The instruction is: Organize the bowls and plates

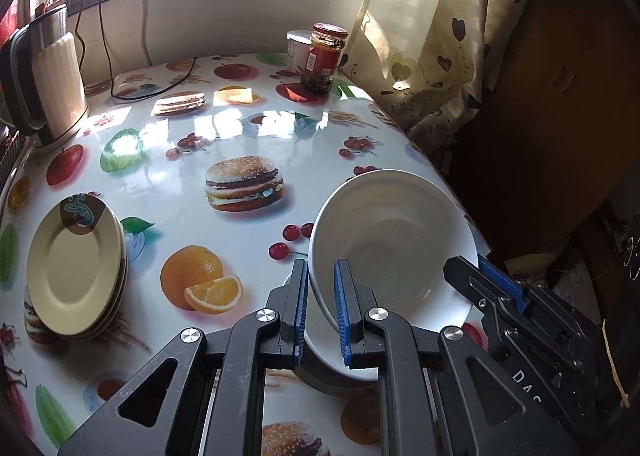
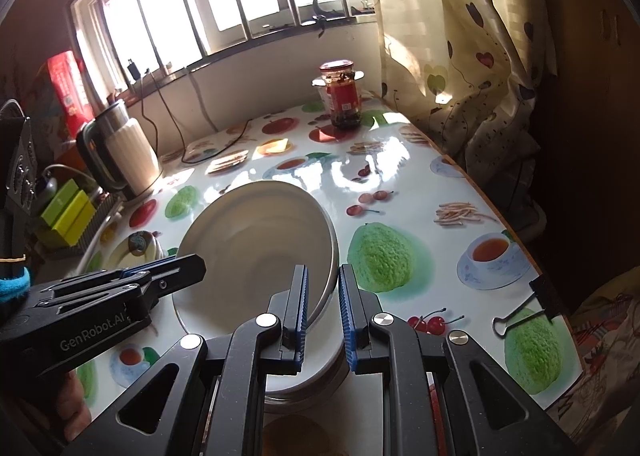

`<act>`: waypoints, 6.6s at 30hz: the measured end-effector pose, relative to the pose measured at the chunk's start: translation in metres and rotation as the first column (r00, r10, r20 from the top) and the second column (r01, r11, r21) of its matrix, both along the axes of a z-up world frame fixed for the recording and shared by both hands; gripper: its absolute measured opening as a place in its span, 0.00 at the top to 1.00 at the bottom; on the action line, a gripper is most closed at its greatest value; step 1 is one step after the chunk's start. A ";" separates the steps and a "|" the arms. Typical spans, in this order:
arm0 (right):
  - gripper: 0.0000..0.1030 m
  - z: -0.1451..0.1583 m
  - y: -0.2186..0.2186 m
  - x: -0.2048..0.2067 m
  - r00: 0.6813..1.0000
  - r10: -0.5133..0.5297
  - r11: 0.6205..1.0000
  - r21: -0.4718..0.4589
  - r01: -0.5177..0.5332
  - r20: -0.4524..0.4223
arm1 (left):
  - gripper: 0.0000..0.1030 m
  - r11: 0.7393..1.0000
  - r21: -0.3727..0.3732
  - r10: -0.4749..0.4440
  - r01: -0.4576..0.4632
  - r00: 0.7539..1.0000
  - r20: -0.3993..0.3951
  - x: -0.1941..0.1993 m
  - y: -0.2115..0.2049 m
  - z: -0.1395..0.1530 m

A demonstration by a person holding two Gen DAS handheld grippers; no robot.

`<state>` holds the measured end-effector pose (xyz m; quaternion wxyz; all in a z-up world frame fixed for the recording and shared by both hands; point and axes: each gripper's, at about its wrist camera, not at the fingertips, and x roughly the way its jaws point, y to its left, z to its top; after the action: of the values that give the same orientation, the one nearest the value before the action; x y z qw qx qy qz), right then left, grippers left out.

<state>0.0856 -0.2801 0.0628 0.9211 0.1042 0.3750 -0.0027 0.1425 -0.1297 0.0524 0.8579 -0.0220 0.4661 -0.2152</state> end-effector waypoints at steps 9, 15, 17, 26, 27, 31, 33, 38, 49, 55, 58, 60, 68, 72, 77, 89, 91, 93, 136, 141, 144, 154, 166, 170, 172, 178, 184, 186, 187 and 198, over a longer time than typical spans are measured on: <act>0.85 -0.013 0.004 -0.005 1.000 0.005 1.000 0.009 -0.004 -0.029 | 0.87 1.000 0.009 0.008 -0.007 1.000 -0.024 -0.005 0.005 -0.011; 0.85 -0.018 0.006 -0.007 0.999 0.005 1.000 0.010 -0.005 -0.040 | 0.87 1.000 0.010 0.010 -0.010 0.999 -0.035 -0.006 0.006 -0.015; 0.85 -0.019 0.006 -0.008 0.999 0.005 1.000 0.009 -0.004 -0.043 | 0.87 1.000 0.010 0.011 -0.011 0.999 -0.042 -0.006 0.005 -0.017; 0.85 -0.025 0.004 -0.009 0.998 0.002 1.000 0.012 -0.001 -0.061 | 0.87 1.000 0.012 0.011 -0.010 0.999 -0.050 -0.007 0.005 -0.020; 0.85 -0.026 0.004 -0.009 0.998 0.002 1.000 0.013 -0.001 -0.062 | 0.87 1.000 0.012 0.010 -0.009 0.999 -0.050 -0.007 0.005 -0.020; 0.85 -0.027 0.004 -0.009 0.998 0.000 1.000 0.017 0.002 -0.069 | 0.87 1.000 0.009 0.011 -0.010 0.998 -0.054 -0.006 0.005 -0.019; 0.84 -0.028 0.004 -0.009 0.998 -0.001 1.000 0.017 0.002 -0.069 | 0.87 1.000 0.009 0.012 -0.011 0.998 -0.057 -0.006 0.005 -0.020; 0.83 -0.030 0.002 -0.006 0.996 -0.004 0.999 0.032 0.007 -0.088 | 0.87 1.000 0.004 0.009 -0.009 0.998 -0.063 -0.007 0.005 -0.020; 0.82 -0.030 0.001 -0.003 0.995 -0.011 0.999 0.030 0.014 -0.096 | 0.87 1.000 0.003 0.014 -0.014 0.997 -0.075 -0.005 0.007 -0.023; 0.82 -0.030 0.002 -0.002 0.995 -0.008 1.000 0.029 0.011 -0.095 | 0.87 1.000 0.000 0.013 -0.013 0.997 -0.074 -0.005 0.008 -0.023; 0.80 -0.031 0.003 -0.001 0.995 -0.006 1.000 0.028 0.009 -0.095 | 0.87 1.000 -0.002 0.012 -0.012 0.997 -0.071 -0.006 0.008 -0.023; 0.79 -0.030 0.003 -0.001 0.996 -0.003 0.999 0.031 0.006 -0.093 | 0.87 1.000 -0.002 0.011 -0.011 0.998 -0.067 -0.007 0.007 -0.023; 0.70 -0.025 0.004 -0.008 0.998 -0.001 1.000 0.024 0.002 -0.063 | 0.81 1.000 0.010 0.005 -0.005 1.000 -0.026 -0.015 0.009 -0.022; 0.63 -0.023 0.002 -0.013 0.999 -0.009 1.000 0.030 0.011 -0.045 | 0.75 1.000 0.002 0.006 -0.006 1.000 -0.012 -0.020 0.013 -0.021; 0.61 -0.020 -0.002 -0.022 1.000 -0.020 0.999 0.041 0.021 -0.016 | 0.69 1.000 0.023 0.010 -0.011 0.999 0.043 -0.031 0.016 -0.016; 0.58 -0.018 -0.009 -0.042 0.998 -0.053 0.998 0.044 0.051 0.026 | 0.68 0.999 0.036 0.031 -0.037 0.989 0.145 -0.055 0.026 -0.004; 0.57 -0.019 -0.011 -0.045 0.998 -0.054 0.998 0.045 0.052 0.031 | 0.67 0.998 0.037 0.036 -0.042 0.987 0.156 -0.058 0.029 -0.003; 0.57 -0.020 -0.013 -0.047 0.998 -0.062 0.997 0.042 0.060 0.033 | 0.66 0.998 0.039 0.036 -0.043 0.986 0.165 -0.060 0.031 -0.003; 0.52 -0.076 -0.033 -0.027 1.000 -0.016 0.995 0.095 0.018 -0.027 | 0.62 0.996 -0.059 0.062 -0.063 0.998 -0.013 -0.015 0.045 -0.067; 0.52 -0.078 -0.037 -0.025 1.000 -0.001 0.993 0.121 0.004 -0.023 | 0.62 0.996 -0.084 0.041 -0.043 0.999 -0.029 -0.010 0.044 -0.071; 0.53 -0.082 -0.042 -0.023 1.000 0.014 0.985 0.171 -0.012 -0.016 | 0.62 0.992 -0.119 0.038 -0.044 0.998 -0.058 -0.006 0.047 -0.077; 0.71 -0.094 -0.057 -0.019 0.998 0.055 0.925 0.376 -0.050 -0.003 | 0.66 0.987 -0.159 0.019 -0.030 0.998 -0.067 -0.004 0.049 -0.080; 0.81 -0.096 -0.060 -0.019 0.996 0.093 0.896 0.434 -0.092 0.019 | 0.76 0.982 -0.186 0.002 -0.013 0.998 -0.061 -0.003 0.049 -0.080; 0.84 -0.096 -0.061 -0.018 0.994 0.107 0.882 0.458 -0.106 0.024 | 0.80 0.981 -0.194 -0.002 -0.010 0.998 -0.062 -0.003 0.048 -0.080; 0.84 -0.097 -0.062 -0.017 0.994 0.110 0.874 0.474 -0.108 0.024 | 0.81 0.981 -0.196 -0.004 -0.008 0.998 -0.060 -0.003 0.047 -0.079; 0.84 -0.100 -0.064 -0.017 0.994 0.104 0.855 0.509 -0.102 0.024 | 0.82 0.978 -0.209 -0.007 -0.008 0.997 -0.074 -0.001 0.047 -0.081; 0.84 -0.104 -0.068 -0.018 0.994 0.104 0.825 0.556 -0.101 0.027 | 0.84 0.978 -0.208 -0.009 -0.006 0.998 -0.069 -0.001 0.045 -0.082; 0.86 -0.105 -0.069 -0.018 0.994 0.105 0.816 0.568 -0.103 0.030 | 0.87 0.977 -0.215 -0.013 -0.001 0.998 -0.067 -0.001 0.045 -0.082; 0.87 -0.106 -0.069 -0.019 0.994 0.107 0.815 0.570 -0.107 0.033 | 0.87 0.977 -0.212 -0.012 -0.002 0.998 -0.065 -0.001 0.044 -0.082; 0.90 -0.105 -0.069 -0.020 0.993 0.111 0.805 0.582 -0.117 0.046 | 0.87 0.975 -0.222 -0.016 0.002 0.998 -0.062 -0.002 0.046 -0.081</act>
<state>0.0656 -0.3488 -0.0420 0.8451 0.3590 0.3586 0.1682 0.1409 -0.0832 -0.0284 0.8340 -0.1223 0.4661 -0.2688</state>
